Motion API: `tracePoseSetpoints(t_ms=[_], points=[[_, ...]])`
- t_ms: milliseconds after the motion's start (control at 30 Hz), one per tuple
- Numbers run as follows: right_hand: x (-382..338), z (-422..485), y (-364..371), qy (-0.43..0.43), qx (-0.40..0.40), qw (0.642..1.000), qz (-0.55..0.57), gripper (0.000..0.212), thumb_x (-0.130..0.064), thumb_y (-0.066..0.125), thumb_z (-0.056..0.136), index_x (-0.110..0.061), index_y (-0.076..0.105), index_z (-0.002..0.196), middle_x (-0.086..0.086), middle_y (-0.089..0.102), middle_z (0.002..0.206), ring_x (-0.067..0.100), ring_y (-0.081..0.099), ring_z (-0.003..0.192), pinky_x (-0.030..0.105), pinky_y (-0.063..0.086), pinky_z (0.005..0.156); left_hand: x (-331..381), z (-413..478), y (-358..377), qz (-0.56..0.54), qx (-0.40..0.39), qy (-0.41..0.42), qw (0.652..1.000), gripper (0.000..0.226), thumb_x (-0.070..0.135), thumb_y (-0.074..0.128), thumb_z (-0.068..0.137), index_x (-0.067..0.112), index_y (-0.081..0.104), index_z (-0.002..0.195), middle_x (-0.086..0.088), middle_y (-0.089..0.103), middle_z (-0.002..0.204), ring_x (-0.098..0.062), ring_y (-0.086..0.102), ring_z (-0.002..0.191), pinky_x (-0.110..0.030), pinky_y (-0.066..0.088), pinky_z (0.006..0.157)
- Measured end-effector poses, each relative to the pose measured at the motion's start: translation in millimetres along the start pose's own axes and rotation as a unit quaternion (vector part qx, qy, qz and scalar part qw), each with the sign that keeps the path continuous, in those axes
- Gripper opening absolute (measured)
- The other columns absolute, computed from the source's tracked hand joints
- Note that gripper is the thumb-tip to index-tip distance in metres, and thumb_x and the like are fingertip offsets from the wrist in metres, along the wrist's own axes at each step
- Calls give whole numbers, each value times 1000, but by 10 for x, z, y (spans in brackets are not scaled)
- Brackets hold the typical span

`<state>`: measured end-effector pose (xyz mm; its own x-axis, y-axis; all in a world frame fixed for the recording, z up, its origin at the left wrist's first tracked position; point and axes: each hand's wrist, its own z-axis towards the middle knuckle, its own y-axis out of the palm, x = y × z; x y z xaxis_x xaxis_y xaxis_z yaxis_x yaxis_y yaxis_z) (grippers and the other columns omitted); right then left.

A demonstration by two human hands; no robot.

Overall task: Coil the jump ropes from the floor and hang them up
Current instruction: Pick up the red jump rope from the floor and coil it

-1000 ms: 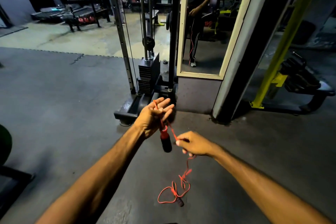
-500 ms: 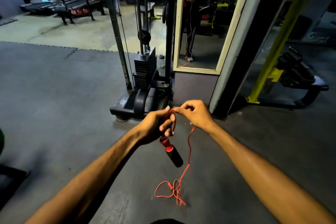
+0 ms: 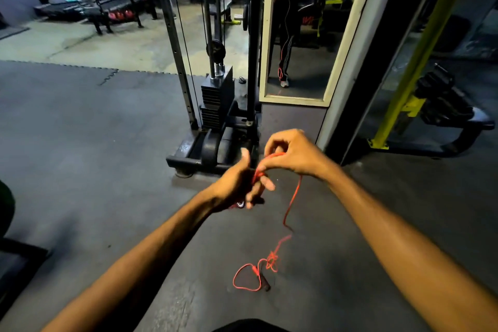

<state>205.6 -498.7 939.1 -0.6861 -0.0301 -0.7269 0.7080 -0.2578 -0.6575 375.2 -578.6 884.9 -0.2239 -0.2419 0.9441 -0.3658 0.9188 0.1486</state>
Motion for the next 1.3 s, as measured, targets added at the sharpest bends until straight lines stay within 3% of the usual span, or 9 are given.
tracePoseSetpoints(t_ms=[200,300,467,567,733,967,1100,1233,1300], points=[[530,-310,635,179,-91,979,28,25,-26,59,93,-16,60,71,-7,48,53,0,41,42,26,34,46,219,28,-159,-366,15,127,922,92,80,26,83,-1,69,95,-2,55,55,-23,53,53,-37,44,79],[309,-388,726,75,-222,971,-49,22,-18,65,89,-19,54,70,-2,55,59,5,50,48,23,39,47,222,83,-163,-265,95,99,954,91,77,25,85,-2,60,113,-17,72,92,-31,67,85,-43,44,98],[-106,-75,251,-36,-153,977,-141,8,-13,69,75,-11,64,69,2,61,61,8,48,53,26,36,51,82,-43,-10,204,73,21,976,79,59,7,100,9,68,93,-14,68,74,-10,63,61,-27,47,69],[-6,-32,96,18,-88,996,21,14,-7,77,72,-14,66,70,0,57,58,6,44,50,22,37,48,49,-38,-43,120,-31,-10,992,101,80,3,85,4,56,124,-42,57,86,-31,54,53,-36,47,65],[345,-149,546,105,60,977,178,24,-8,60,93,-7,60,69,-11,48,45,-1,38,40,20,34,39,250,-98,-27,-181,-42,29,982,75,60,21,99,-2,62,88,-2,28,41,-22,31,40,-31,51,61],[91,-456,739,48,-245,962,-111,10,-14,56,84,-12,65,79,0,65,66,8,57,59,29,47,63,53,85,-190,-135,165,141,967,27,13,36,104,-6,54,110,-16,64,87,-21,63,74,-26,52,72],[-251,-156,259,-37,-156,982,-103,3,-17,73,76,-15,73,73,-1,69,66,3,56,57,23,45,59,-109,25,-94,142,71,52,986,36,24,47,92,-7,65,94,-19,69,76,-21,65,65,-38,44,68],[69,-51,167,29,39,994,95,23,-15,85,68,-9,63,62,-5,52,50,0,38,45,17,30,44,19,-19,-66,-61,-34,15,997,103,73,1,91,-9,62,92,-6,38,38,-24,44,38,-33,45,61],[280,-108,365,86,73,980,163,27,-6,71,84,-13,58,60,-6,45,49,-2,34,41,15,28,42,119,-55,-58,-179,-68,45,980,86,66,11,96,-6,57,90,-1,31,36,-22,43,39,-30,39,55]])
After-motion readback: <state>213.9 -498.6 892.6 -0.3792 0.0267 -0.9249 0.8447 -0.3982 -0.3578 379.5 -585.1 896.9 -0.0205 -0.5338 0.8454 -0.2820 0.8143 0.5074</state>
